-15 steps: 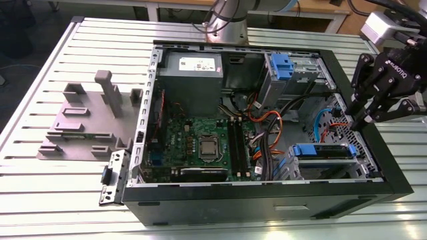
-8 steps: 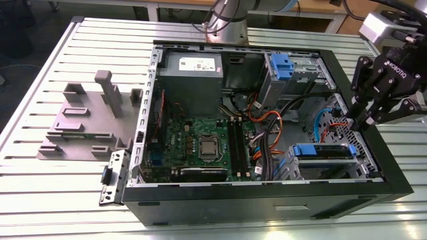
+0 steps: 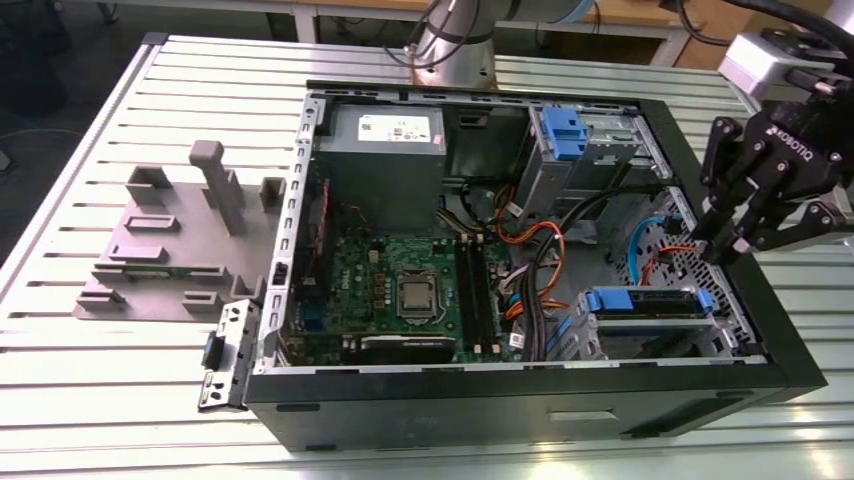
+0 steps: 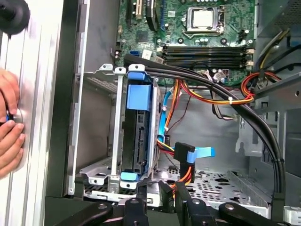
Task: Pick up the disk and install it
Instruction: 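Insert the first disk wire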
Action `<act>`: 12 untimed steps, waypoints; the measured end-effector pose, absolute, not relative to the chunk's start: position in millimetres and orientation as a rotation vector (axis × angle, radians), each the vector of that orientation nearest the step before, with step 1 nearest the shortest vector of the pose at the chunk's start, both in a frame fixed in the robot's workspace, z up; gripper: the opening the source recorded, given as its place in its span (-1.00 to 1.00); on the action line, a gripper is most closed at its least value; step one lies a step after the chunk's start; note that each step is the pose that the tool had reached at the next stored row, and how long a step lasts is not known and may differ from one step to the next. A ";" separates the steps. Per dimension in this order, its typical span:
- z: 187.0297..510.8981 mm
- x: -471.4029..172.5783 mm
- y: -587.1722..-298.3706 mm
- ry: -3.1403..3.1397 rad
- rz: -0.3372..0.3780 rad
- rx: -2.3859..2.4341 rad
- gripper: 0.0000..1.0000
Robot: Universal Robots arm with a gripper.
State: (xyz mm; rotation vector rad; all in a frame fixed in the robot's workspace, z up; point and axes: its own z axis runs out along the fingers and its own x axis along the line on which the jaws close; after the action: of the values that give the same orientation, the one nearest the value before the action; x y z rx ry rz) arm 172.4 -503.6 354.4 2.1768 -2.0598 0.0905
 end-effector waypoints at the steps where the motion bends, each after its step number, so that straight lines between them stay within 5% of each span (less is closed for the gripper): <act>1: 354.0 172.5 -503.6 -2.053 0.091 2.183 -0.26; 12: 351.3 172.7 -500.2 -2.012 0.119 2.189 -0.26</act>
State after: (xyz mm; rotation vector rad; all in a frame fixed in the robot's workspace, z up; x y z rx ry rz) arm 172.7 -500.2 351.3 2.1894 -2.0118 0.1190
